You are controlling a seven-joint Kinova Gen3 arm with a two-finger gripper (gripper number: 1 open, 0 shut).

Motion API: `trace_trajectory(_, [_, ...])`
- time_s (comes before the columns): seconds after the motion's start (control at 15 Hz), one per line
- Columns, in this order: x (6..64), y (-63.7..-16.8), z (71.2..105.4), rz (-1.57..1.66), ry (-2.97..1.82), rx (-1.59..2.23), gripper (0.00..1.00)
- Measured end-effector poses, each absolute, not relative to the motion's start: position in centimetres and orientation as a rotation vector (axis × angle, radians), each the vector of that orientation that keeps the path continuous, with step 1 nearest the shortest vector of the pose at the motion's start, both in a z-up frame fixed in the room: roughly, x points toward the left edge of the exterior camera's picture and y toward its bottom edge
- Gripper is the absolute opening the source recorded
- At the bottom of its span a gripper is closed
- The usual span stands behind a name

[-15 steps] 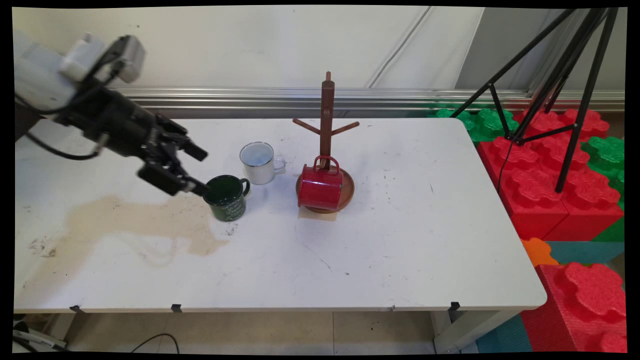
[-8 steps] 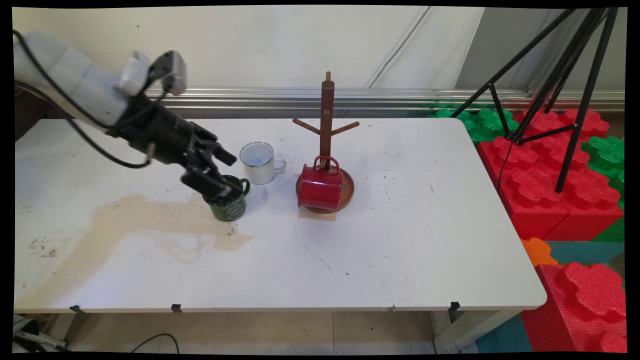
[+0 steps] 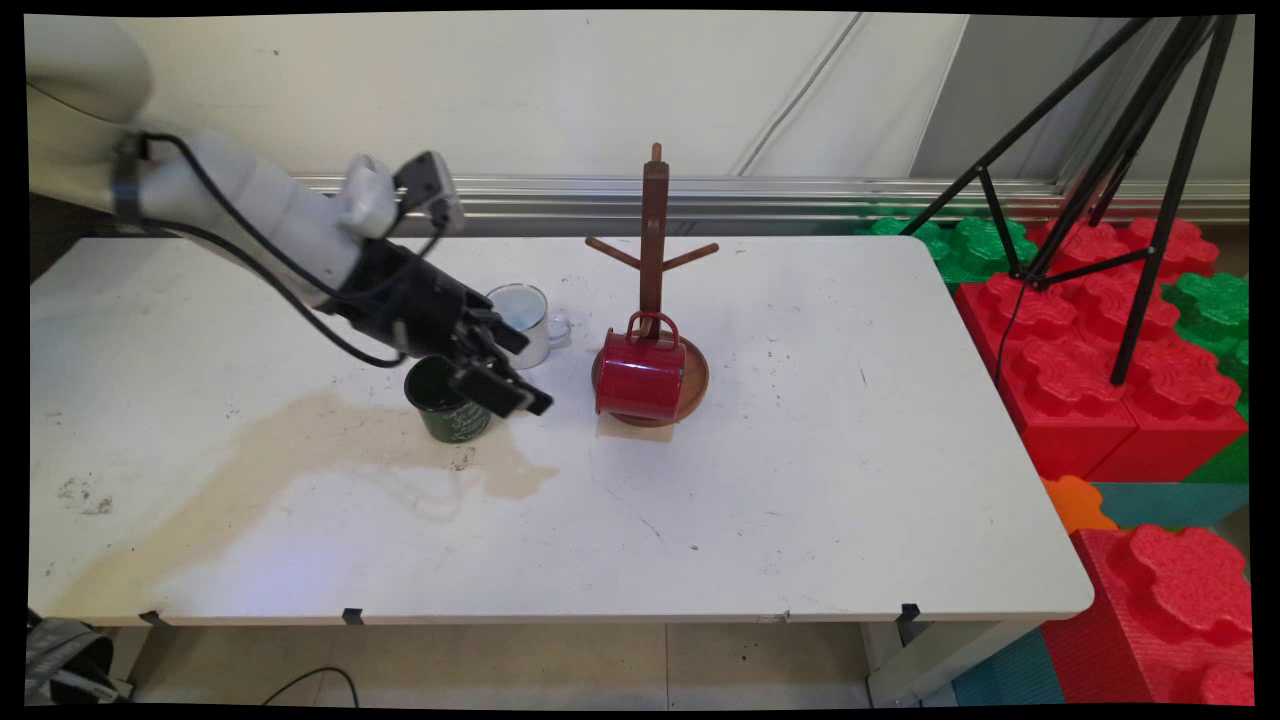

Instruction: Pick up the red mug from the rack

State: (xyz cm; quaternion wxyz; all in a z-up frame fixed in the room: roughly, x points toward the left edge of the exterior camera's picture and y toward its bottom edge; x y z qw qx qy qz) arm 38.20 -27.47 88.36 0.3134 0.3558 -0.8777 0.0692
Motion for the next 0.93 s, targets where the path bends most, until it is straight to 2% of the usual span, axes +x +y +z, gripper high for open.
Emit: trace_trajectory(0.93, [33.6, -30.2, 83.2, 0.211, -2.234, 0.999, 1.0])
